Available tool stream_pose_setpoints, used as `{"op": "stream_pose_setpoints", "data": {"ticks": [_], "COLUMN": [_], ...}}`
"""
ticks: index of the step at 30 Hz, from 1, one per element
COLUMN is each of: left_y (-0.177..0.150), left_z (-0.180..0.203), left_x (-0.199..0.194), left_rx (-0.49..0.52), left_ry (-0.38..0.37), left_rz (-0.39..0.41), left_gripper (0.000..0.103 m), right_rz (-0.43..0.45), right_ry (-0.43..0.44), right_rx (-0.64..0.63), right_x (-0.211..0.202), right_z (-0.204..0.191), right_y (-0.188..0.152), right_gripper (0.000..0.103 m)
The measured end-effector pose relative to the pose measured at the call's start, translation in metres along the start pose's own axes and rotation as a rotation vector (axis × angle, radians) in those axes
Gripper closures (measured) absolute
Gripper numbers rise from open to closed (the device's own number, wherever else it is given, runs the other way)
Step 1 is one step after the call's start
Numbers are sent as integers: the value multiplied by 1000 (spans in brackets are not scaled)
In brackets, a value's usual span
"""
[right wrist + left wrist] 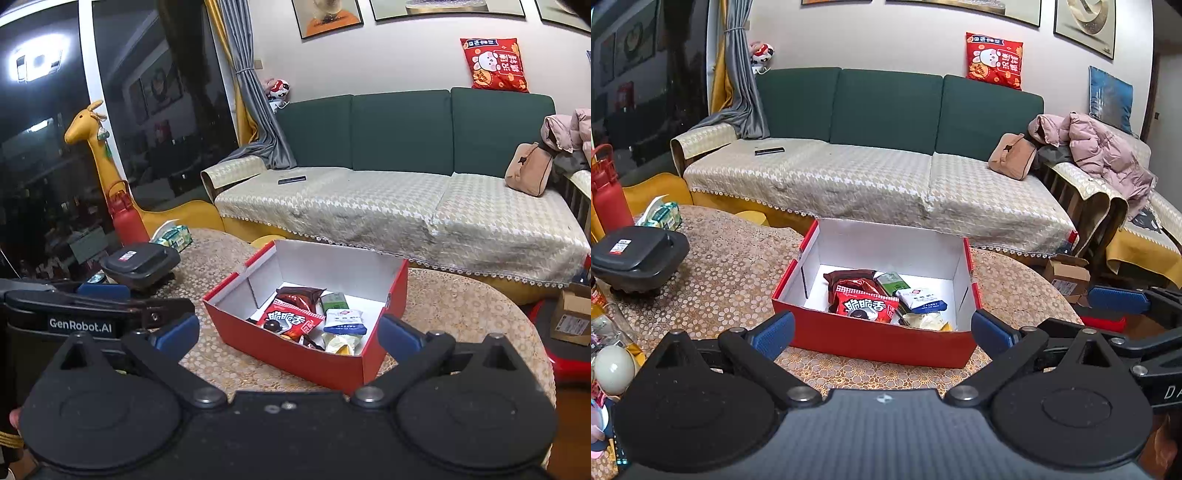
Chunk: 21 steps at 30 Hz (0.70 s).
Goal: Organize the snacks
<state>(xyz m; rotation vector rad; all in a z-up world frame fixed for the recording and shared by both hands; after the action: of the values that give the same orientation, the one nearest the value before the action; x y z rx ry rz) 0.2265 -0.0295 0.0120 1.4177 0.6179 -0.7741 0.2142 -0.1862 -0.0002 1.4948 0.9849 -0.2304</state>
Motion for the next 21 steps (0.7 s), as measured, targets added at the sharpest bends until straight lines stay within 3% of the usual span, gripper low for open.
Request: {"op": "stream_pose_setpoints", "data": {"ticks": [21], "left_y": [-12], "left_z": [5], "left_x": [-22], "left_rx": [-1], "left_ry": [-24], "left_rz": [-10], "left_gripper": [1], "right_rz": [30], "right_ry": [13], "right_rx": [33], "right_x": [-25], "right_z": [-9], "right_y": [-2], "right_gripper": [0]}}
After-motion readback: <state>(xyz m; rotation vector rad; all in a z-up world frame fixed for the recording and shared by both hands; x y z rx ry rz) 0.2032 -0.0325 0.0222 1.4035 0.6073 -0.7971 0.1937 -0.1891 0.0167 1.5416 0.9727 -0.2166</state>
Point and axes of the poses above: each gripper's, at about its wrist camera, not at the fingertips, and x roughly the way its jaws point, z to its right, y to its top, the point moved 8 cm from there along x, roughly the way its jaws point, and after that the axes turned 15 degrees about -z, right-handed, at the moved point
